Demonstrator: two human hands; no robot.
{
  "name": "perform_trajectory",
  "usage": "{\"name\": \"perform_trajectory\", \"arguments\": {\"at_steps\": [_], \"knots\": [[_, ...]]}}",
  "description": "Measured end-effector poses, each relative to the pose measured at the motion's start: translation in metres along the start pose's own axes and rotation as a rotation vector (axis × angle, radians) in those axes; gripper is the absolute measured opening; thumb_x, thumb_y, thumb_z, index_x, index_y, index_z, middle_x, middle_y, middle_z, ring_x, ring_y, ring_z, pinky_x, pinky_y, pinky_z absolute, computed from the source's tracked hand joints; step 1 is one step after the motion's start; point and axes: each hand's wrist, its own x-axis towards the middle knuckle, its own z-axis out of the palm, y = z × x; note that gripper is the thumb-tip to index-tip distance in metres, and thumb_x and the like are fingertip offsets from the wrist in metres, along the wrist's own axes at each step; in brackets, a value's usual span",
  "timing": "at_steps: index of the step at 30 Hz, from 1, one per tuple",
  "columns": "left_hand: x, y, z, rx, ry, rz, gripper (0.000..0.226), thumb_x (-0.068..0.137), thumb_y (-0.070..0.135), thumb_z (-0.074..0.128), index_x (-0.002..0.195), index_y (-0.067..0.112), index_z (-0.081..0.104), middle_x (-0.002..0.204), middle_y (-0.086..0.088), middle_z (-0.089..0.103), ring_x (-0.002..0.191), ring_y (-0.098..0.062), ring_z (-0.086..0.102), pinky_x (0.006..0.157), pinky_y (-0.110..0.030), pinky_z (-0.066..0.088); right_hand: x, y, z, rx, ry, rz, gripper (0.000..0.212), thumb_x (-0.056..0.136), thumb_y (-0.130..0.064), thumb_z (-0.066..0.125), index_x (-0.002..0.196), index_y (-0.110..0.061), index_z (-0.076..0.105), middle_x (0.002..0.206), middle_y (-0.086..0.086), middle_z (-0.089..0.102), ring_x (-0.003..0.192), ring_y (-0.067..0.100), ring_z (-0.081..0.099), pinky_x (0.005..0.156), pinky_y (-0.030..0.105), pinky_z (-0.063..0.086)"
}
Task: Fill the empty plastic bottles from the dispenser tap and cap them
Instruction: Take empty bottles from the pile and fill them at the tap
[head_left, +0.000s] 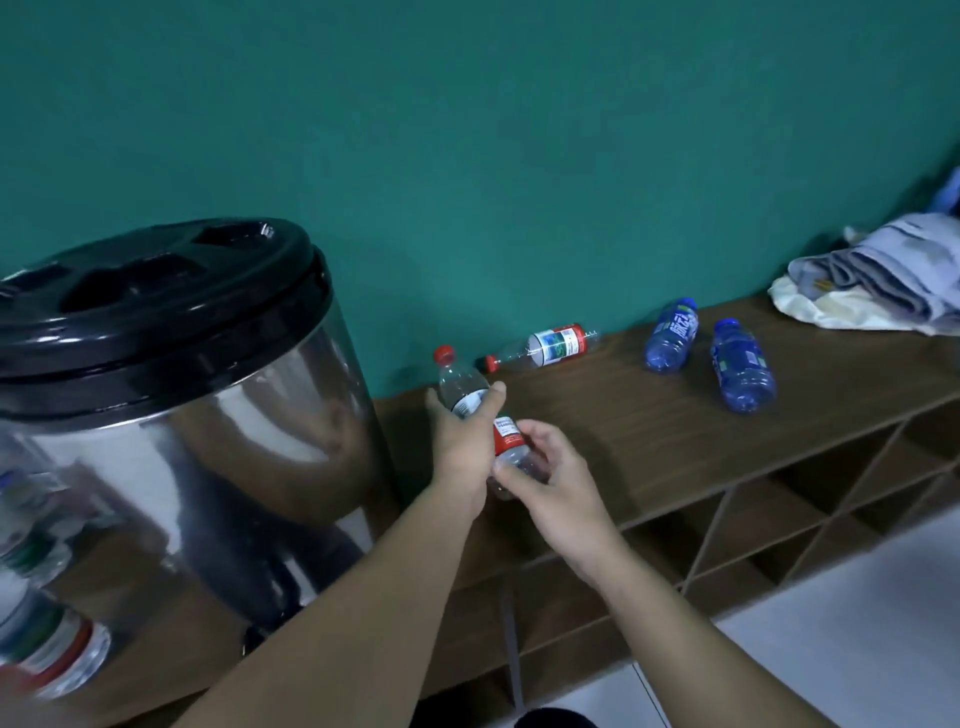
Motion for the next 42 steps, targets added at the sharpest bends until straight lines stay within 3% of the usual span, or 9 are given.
{"name": "perform_trajectory", "arguments": {"at_steps": [4, 10, 17, 21, 24, 29, 32, 37, 42], "knots": [[-0.057, 0.021, -0.027, 0.051, -0.159, 0.156, 0.063, 0.095, 0.037, 0.090, 0.148, 0.039, 0.057, 0.127, 0.003, 0.077, 0.107, -0.018, 0.081, 0.093, -0.043, 0.068, -0.027, -0.038, -0.002, 0.069, 0.061, -0.023, 0.024, 0.111, -0.026, 0.067, 0.134, -0.026, 0.073, 0.126, -0.010, 0.078, 0.119, 0.002, 0.072, 0.097, 0.021, 0.057], [-0.143, 0.032, -0.073, 0.156, -0.317, 0.277, 0.072, 0.096, 0.017, 0.088, 0.150, 0.044, 0.048, 0.126, 0.012, 0.075, 0.107, -0.003, 0.077, 0.090, -0.034, 0.067, -0.058, -0.087, 0.013, -0.189, 0.123, -0.224, 0.032, 0.104, -0.045, 0.074, 0.132, -0.028, 0.072, 0.124, -0.012, 0.076, 0.117, 0.002, 0.070, 0.104, 0.029, 0.057], [-0.200, 0.054, -0.139, 0.220, -0.369, 0.438, 0.082, 0.087, 0.001, 0.089, 0.150, 0.034, 0.049, 0.127, 0.010, 0.075, 0.114, -0.014, 0.077, 0.102, -0.047, 0.064, -0.097, -0.143, 0.052, -0.211, 0.078, -0.317, 0.025, 0.101, -0.047, 0.076, 0.103, -0.023, 0.081, 0.099, -0.007, 0.082, 0.096, 0.011, 0.078, 0.095, 0.051, 0.063], [-0.216, 0.067, -0.180, 0.335, -0.371, 0.472, 0.082, 0.085, 0.011, 0.090, 0.150, 0.039, 0.048, 0.127, 0.010, 0.075, 0.114, -0.015, 0.077, 0.102, -0.053, 0.063, -0.118, -0.162, 0.077, -0.275, 0.052, -0.365, 0.033, 0.102, -0.053, 0.074, 0.091, -0.023, 0.079, 0.085, -0.008, 0.079, 0.082, 0.011, 0.075, 0.081, 0.047, 0.062], [-0.223, 0.076, -0.203, 0.417, -0.350, 0.524, 0.080, 0.084, 0.016, 0.087, 0.147, 0.042, 0.047, 0.124, 0.013, 0.074, 0.112, -0.014, 0.075, 0.103, -0.055, 0.061, -0.124, -0.178, 0.093, -0.463, 0.091, -0.459, 0.054, 0.104, -0.065, 0.063, 0.070, -0.022, 0.064, 0.064, -0.009, 0.062, 0.062, 0.009, 0.059, 0.063, 0.038, 0.047], [-0.233, 0.093, -0.230, 0.544, -0.225, 0.619, 0.076, 0.087, 0.044, 0.094, 0.144, 0.050, 0.043, 0.126, 0.022, 0.071, 0.112, -0.001, 0.069, 0.099, -0.036, 0.059, -0.130, -0.218, 0.116, -0.972, 0.109, -0.516, 0.080, 0.105, -0.080, 0.036, 0.056, -0.018, 0.048, 0.054, 0.000, 0.052, 0.056, 0.021, 0.054, 0.055, 0.038, 0.033], [-0.238, 0.101, -0.242, 0.674, -0.130, 0.728, 0.077, 0.091, 0.049, 0.090, 0.148, 0.049, 0.039, 0.127, 0.026, 0.063, 0.110, -0.001, 0.062, 0.089, -0.027, 0.051, -0.125, -0.241, 0.124, -1.062, 0.016, -0.493, 0.087, 0.107, -0.079, 0.030, 0.050, -0.014, 0.041, 0.047, 0.000, 0.044, 0.052, 0.025, 0.051, 0.054, 0.036, 0.033], [-0.242, 0.096, -0.262, 0.684, -0.151, 0.716, 0.077, 0.091, 0.050, 0.089, 0.149, 0.054, 0.038, 0.119, 0.028, 0.063, 0.110, 0.000, 0.063, 0.088, -0.018, 0.050, -0.122, -0.242, 0.120, -0.913, -0.317, -0.565, 0.067, 0.112, -0.051, 0.046, 0.062, -0.011, 0.026, 0.061, 0.009, 0.023, 0.057, 0.020, 0.023, 0.058, 0.043, 0.026], [-0.238, 0.087, -0.279, 0.557, -0.332, 0.641, 0.071, 0.090, 0.039, 0.094, 0.147, 0.047, 0.052, 0.132, 0.021, 0.067, 0.125, -0.005, 0.064, 0.104, -0.026, 0.052, -0.133, -0.229, 0.109, -1.002, -0.476, -0.741, 0.049, 0.118, -0.048, 0.038, 0.079, -0.018, 0.040, 0.077, -0.003, 0.045, 0.071, 0.016, 0.042, 0.071, 0.044, 0.039]]}}
